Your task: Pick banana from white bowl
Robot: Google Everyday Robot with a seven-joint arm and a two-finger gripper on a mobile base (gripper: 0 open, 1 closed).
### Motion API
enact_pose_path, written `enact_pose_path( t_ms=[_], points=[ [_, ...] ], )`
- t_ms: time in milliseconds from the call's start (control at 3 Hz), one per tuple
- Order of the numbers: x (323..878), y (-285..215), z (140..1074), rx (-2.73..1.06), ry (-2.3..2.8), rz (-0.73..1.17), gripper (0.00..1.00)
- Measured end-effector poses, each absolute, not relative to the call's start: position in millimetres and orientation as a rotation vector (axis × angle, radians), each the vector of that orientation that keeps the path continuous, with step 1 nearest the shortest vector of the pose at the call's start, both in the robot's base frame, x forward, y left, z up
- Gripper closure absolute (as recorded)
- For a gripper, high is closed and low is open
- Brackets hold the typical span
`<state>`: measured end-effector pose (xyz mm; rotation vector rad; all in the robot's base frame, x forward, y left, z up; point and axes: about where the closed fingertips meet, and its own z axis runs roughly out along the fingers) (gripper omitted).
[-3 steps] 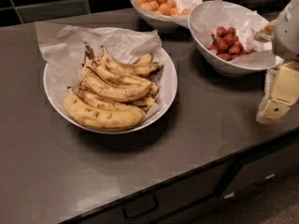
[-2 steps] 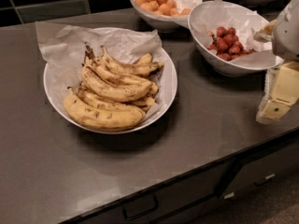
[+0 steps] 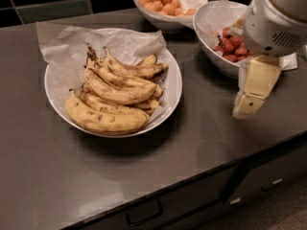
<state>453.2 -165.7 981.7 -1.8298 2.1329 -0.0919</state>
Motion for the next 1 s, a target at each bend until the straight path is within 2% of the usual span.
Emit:
enact_pose_path(
  t_ms=[667, 1000],
  points=[
    [474.9, -61.2, 962.9, -2.043, 1.967, -0.048, 0.00],
    [474.9, -61.2, 962.9, -2.043, 1.966, -0.048, 0.02]
  ],
)
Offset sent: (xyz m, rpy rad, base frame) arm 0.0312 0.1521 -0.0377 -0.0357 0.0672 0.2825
